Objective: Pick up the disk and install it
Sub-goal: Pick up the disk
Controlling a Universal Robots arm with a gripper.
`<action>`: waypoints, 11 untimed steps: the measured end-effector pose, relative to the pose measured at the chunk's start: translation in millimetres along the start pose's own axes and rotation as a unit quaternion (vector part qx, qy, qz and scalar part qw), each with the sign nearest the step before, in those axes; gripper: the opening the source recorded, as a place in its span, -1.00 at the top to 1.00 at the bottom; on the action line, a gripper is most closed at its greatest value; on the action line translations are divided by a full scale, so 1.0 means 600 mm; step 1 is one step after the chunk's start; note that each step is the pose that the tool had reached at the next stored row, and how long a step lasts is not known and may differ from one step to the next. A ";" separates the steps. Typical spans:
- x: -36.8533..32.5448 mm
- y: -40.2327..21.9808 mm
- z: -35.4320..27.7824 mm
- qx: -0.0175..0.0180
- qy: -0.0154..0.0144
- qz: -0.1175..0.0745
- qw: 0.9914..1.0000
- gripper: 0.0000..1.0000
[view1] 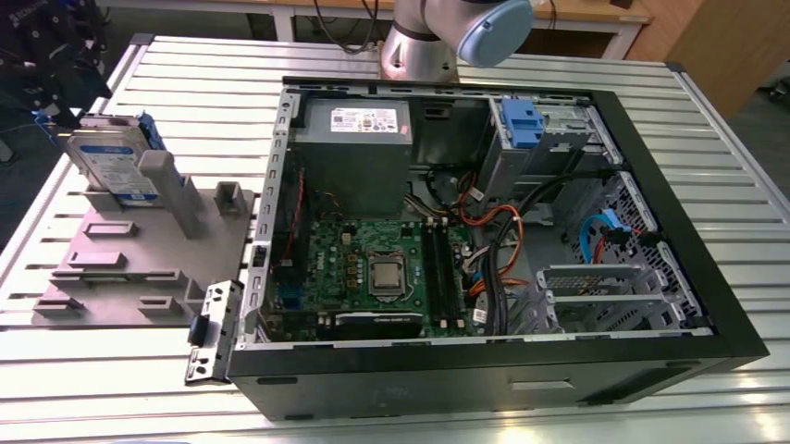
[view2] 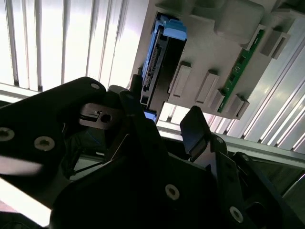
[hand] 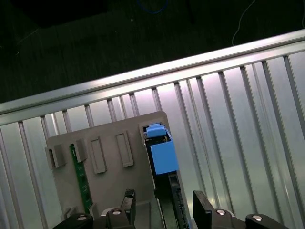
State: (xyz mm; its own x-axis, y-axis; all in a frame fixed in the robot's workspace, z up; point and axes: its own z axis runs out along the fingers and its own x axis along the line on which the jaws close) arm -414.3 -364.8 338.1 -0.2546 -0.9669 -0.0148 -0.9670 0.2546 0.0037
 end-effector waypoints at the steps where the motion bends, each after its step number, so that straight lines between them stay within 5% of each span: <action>1: 0.000 0.000 0.001 -0.001 0.000 -0.001 1.000 -0.18; 6: 0.000 -0.001 0.002 -0.008 0.002 -0.009 1.000 -0.18; 11: 0.000 -0.001 0.002 -0.009 0.002 -0.011 1.000 -0.18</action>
State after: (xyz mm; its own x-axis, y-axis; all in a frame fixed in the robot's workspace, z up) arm -413.8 -364.9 336.9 -0.2342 -0.9721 -0.0107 -0.9720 0.2339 0.0207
